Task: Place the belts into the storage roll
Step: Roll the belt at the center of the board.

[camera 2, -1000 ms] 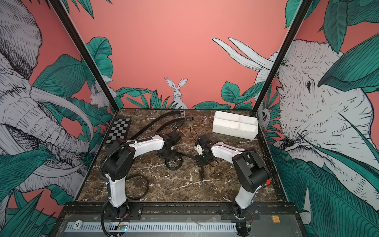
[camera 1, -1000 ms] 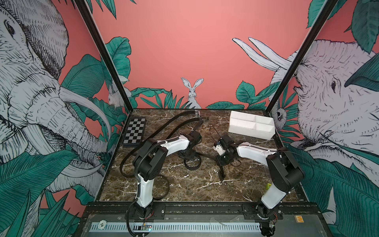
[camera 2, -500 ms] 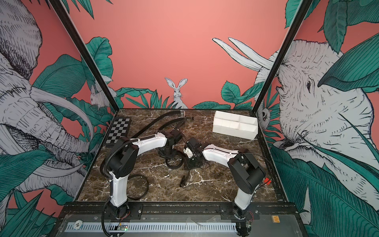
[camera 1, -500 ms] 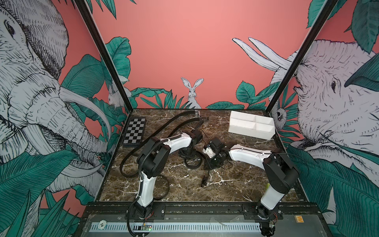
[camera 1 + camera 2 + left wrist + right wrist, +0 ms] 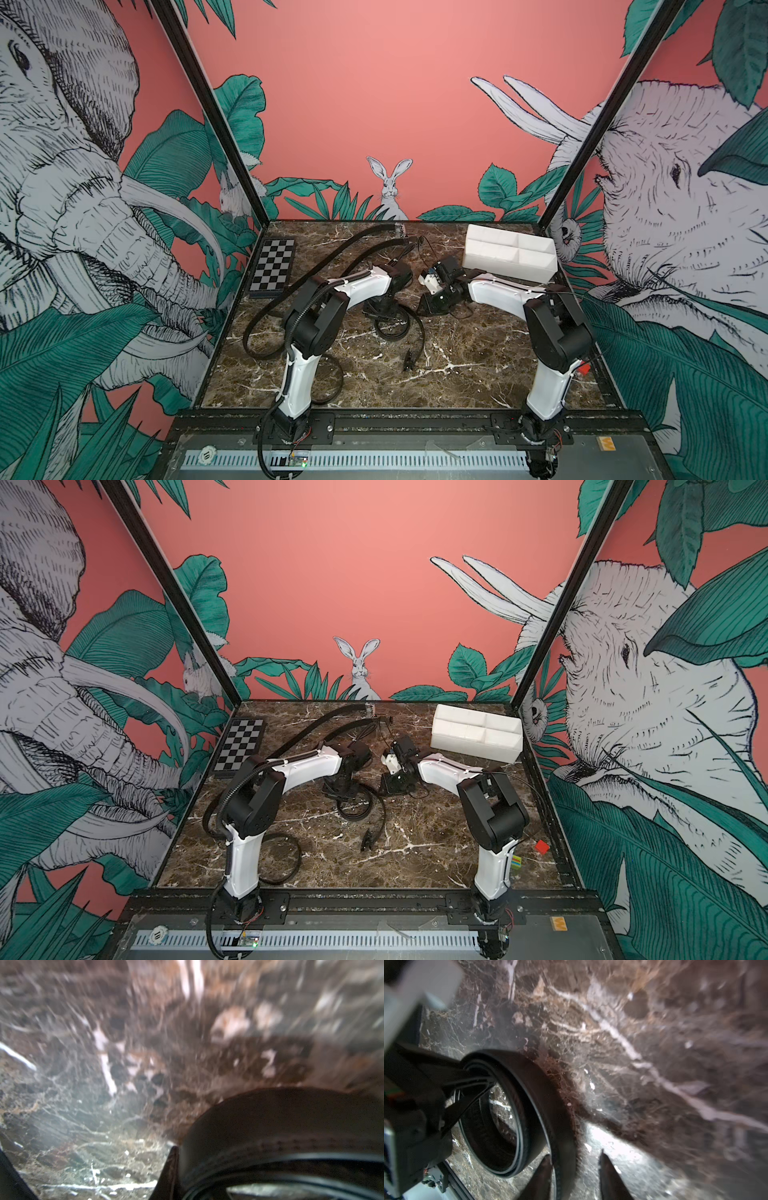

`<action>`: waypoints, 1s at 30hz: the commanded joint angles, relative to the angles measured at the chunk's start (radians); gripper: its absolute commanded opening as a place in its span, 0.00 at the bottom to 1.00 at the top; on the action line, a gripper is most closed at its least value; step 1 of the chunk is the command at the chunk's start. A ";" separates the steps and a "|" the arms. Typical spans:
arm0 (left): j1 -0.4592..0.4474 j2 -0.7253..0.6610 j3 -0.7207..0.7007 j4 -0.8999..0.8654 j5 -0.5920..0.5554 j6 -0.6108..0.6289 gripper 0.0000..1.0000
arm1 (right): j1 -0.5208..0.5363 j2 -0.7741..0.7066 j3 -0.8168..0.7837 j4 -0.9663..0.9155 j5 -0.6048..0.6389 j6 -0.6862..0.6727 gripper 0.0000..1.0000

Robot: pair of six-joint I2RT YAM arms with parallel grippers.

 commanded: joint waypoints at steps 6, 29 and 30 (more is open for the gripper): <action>-0.041 0.148 0.006 0.178 0.023 -0.103 0.00 | 0.081 -0.114 -0.198 0.203 -0.061 0.186 0.21; -0.083 0.189 0.016 0.177 0.063 -0.134 0.00 | -0.002 -0.169 -0.092 0.009 0.113 0.034 0.51; -0.083 0.189 0.016 0.177 0.063 -0.131 0.00 | -0.009 -0.163 -0.081 0.006 0.122 0.022 0.52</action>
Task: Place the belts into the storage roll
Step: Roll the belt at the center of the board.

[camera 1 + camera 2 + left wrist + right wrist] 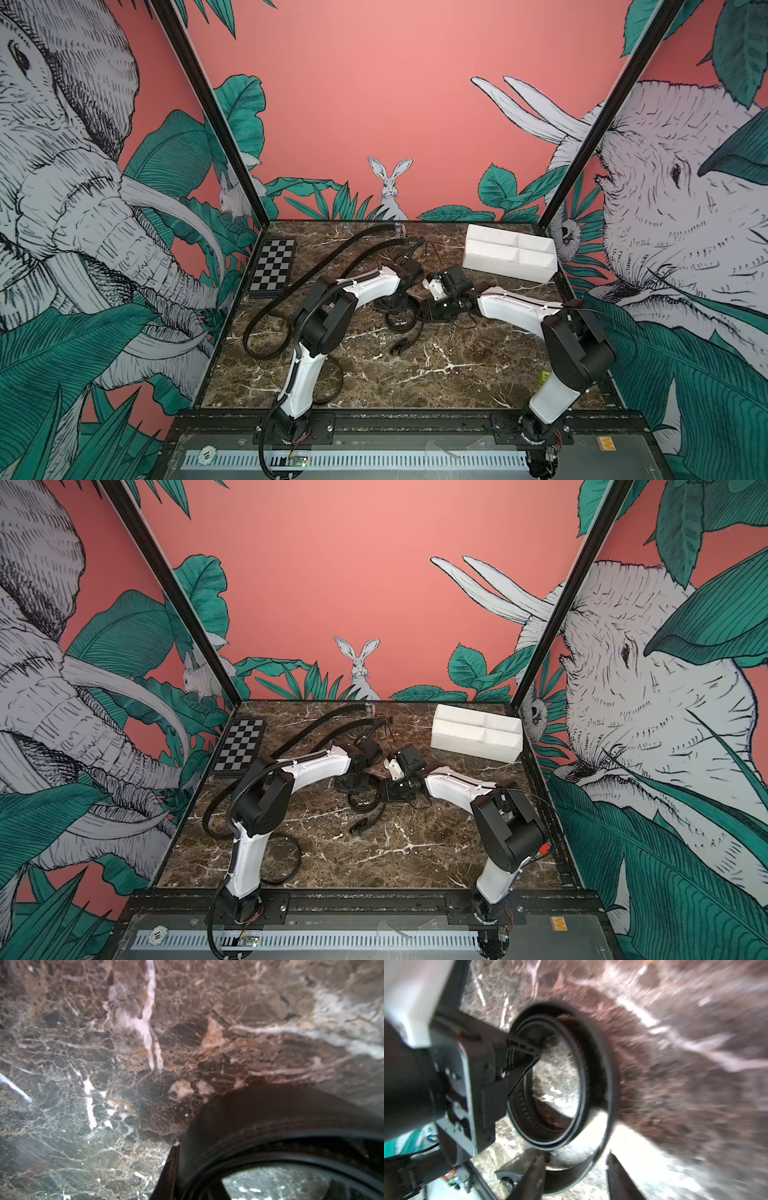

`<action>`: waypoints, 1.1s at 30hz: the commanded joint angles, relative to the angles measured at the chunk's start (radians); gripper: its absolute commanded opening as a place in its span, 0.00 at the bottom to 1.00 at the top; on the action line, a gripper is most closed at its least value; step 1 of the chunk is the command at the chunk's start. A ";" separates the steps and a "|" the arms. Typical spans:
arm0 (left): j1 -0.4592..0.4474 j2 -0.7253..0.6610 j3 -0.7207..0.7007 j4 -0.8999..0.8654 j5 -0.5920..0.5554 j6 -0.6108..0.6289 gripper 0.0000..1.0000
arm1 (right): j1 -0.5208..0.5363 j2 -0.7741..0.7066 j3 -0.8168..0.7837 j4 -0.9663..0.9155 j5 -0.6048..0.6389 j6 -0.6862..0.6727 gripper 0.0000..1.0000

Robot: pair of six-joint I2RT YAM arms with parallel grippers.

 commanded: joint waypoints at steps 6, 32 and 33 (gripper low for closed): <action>-0.022 0.148 -0.052 0.112 0.112 -0.036 0.00 | -0.031 0.127 0.197 -0.117 0.076 -0.202 0.54; -0.023 0.155 -0.042 0.116 0.120 -0.051 0.00 | 0.060 0.179 0.107 0.051 0.066 -0.124 0.28; -0.022 0.157 -0.041 0.116 0.123 -0.051 0.00 | 0.065 0.175 0.100 0.065 0.069 -0.107 0.26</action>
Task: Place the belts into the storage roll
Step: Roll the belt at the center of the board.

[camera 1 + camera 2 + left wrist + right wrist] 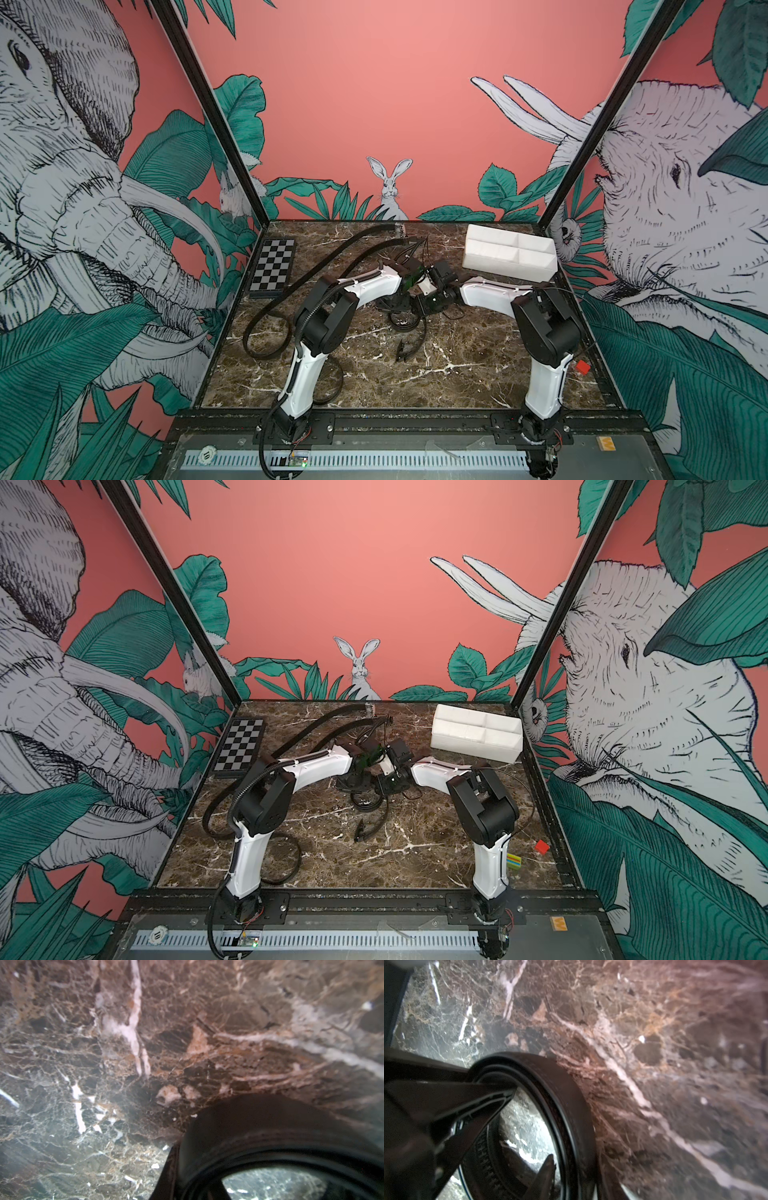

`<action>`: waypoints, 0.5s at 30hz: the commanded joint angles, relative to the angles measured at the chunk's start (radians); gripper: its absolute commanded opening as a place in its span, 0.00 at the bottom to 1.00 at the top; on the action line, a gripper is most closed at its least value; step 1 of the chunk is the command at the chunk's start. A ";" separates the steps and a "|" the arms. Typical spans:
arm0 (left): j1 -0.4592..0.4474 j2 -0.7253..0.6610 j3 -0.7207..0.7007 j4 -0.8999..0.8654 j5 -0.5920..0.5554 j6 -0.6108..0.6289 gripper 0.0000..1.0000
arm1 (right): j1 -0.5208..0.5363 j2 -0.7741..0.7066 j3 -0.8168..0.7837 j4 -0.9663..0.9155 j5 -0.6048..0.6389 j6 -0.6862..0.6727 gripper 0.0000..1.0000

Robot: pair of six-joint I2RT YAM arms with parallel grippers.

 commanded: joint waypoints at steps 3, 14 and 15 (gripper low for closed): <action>-0.019 0.147 -0.060 0.114 0.112 -0.046 0.00 | 0.050 -0.030 -0.026 0.017 0.014 0.072 0.18; -0.015 0.102 -0.132 0.167 0.183 -0.079 0.00 | 0.050 0.052 0.057 -0.148 0.053 0.064 0.02; -0.013 0.099 -0.140 0.173 0.184 -0.082 0.00 | 0.050 0.068 0.066 -0.172 0.052 0.058 0.04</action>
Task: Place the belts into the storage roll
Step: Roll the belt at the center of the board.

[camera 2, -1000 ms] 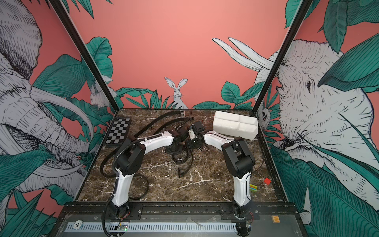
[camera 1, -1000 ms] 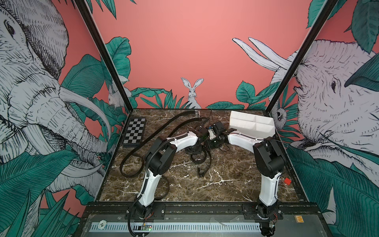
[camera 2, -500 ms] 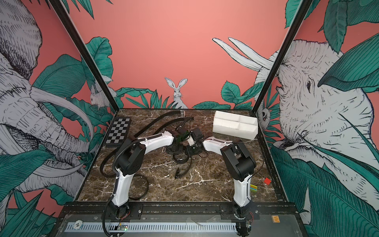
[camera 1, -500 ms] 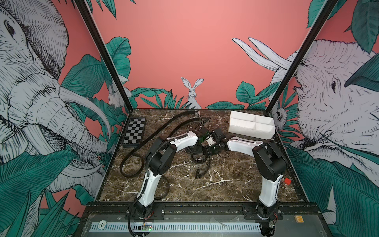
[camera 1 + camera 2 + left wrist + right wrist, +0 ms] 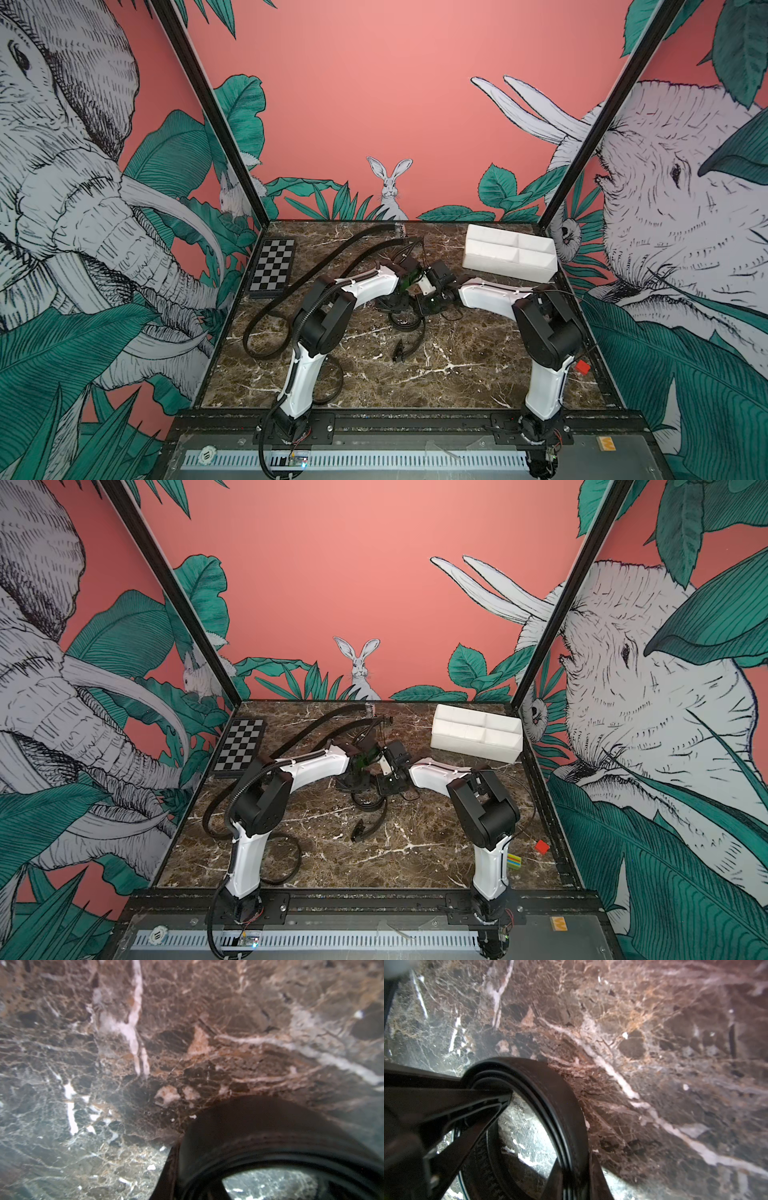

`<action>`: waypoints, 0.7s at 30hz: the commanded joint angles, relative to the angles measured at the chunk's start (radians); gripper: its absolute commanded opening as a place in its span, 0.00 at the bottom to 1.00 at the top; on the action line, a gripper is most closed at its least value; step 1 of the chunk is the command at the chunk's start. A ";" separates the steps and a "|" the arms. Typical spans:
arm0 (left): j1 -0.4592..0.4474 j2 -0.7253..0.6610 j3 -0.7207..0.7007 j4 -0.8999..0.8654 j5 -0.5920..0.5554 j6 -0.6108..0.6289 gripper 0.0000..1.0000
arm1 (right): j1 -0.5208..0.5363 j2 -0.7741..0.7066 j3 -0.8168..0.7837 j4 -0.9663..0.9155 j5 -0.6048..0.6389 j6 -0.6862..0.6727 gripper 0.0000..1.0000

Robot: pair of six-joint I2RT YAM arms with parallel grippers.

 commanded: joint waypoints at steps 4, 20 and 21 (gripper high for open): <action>-0.023 0.124 -0.115 0.142 0.141 -0.070 0.00 | 0.027 0.080 0.005 -0.111 -0.062 0.011 0.07; -0.021 0.124 -0.123 0.169 0.164 -0.087 0.00 | 0.053 0.066 -0.020 -0.113 -0.079 0.073 0.24; -0.022 0.125 -0.123 0.171 0.166 -0.088 0.00 | 0.056 0.066 -0.019 -0.119 -0.079 0.075 0.25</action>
